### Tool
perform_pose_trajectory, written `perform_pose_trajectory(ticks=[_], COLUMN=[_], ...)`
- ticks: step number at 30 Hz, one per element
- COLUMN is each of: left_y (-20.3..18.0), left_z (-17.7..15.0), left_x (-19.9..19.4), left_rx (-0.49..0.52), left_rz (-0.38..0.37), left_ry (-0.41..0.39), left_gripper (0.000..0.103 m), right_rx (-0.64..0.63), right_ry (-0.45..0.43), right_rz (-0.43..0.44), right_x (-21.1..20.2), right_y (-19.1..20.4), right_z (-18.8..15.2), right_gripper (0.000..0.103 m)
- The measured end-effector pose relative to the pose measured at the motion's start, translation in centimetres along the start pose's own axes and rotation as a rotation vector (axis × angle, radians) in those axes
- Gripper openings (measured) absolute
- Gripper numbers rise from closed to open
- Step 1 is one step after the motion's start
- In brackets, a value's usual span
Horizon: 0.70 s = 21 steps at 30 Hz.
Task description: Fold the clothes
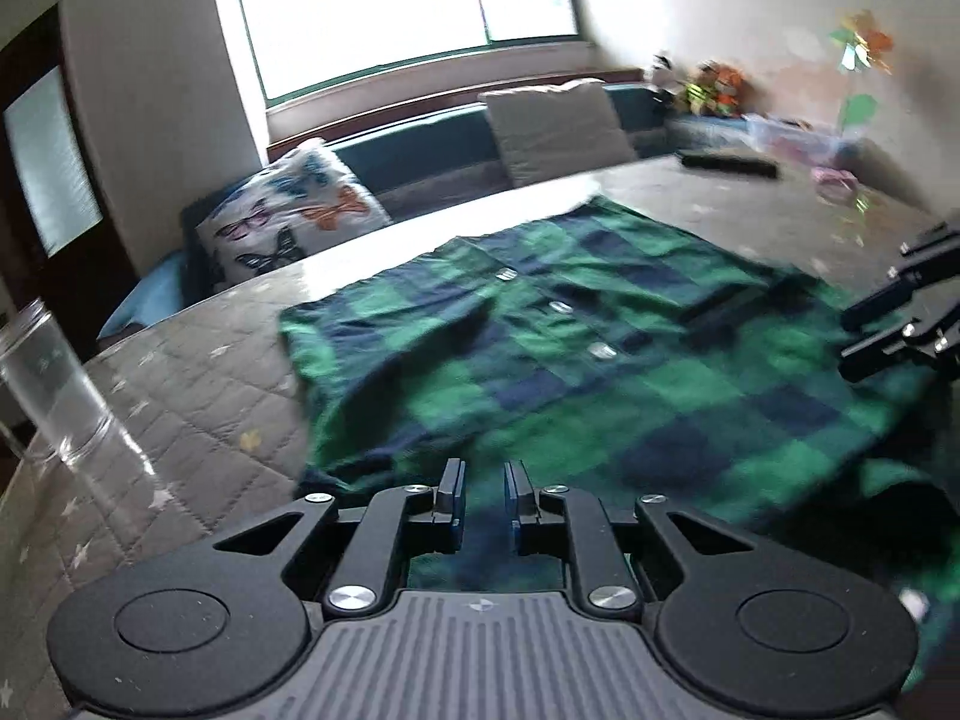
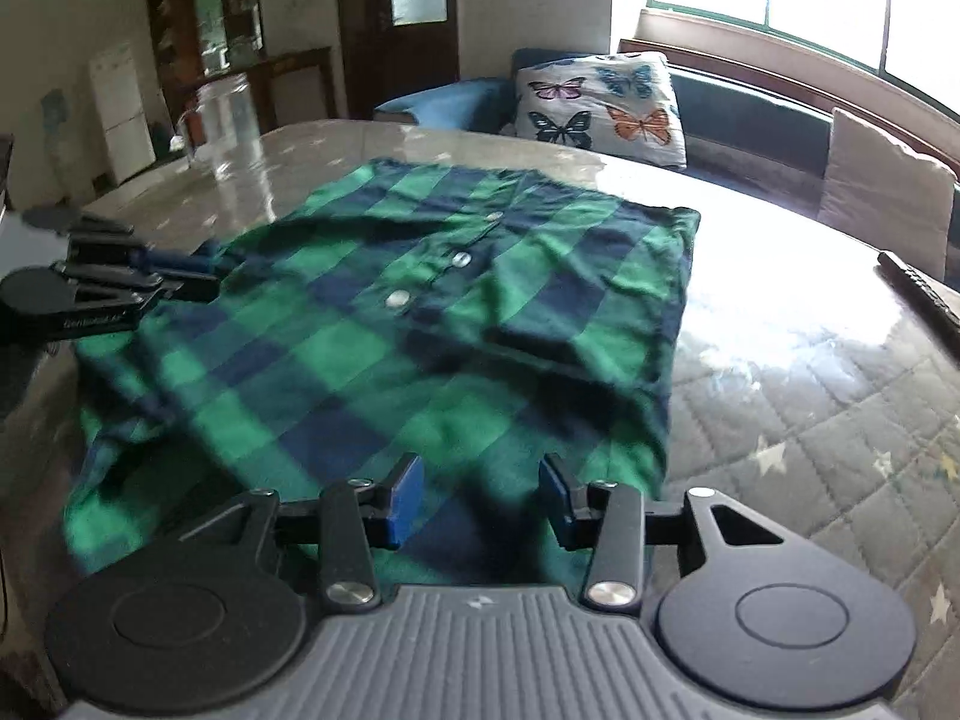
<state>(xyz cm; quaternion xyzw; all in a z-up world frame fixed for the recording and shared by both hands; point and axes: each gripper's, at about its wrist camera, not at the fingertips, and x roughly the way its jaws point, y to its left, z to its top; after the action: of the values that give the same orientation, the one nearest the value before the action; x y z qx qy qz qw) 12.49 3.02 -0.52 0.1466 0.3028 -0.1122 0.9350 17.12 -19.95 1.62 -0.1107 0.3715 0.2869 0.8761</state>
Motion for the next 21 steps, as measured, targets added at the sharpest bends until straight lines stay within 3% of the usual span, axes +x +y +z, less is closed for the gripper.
perform_pose_trajectory(ticks=[5, 12, 21], left_y=[-1.4, -2.1, -5.2], left_z=[-1.8, -3.8, -6.5], left_x=[-0.8, -4.7, -8.7], left_rx=[0.066, 0.127, 0.306], left_rz=[-0.007, -0.031, -0.121], left_ry=[0.022, 0.013, -0.026], left_gripper=[0.02, 0.035, 0.046], right_rx=[0.021, -0.022, -0.092], right_ry=[0.018, 0.03, 0.01], right_rz=[-0.001, -0.009, 0.01], right_x=[-1.3, -3.1, -4.7], right_y=[0.4, 1.8, 3.1], right_z=[-2.2, -3.6, -3.4], right_gripper=[0.048, 0.049, 0.052])
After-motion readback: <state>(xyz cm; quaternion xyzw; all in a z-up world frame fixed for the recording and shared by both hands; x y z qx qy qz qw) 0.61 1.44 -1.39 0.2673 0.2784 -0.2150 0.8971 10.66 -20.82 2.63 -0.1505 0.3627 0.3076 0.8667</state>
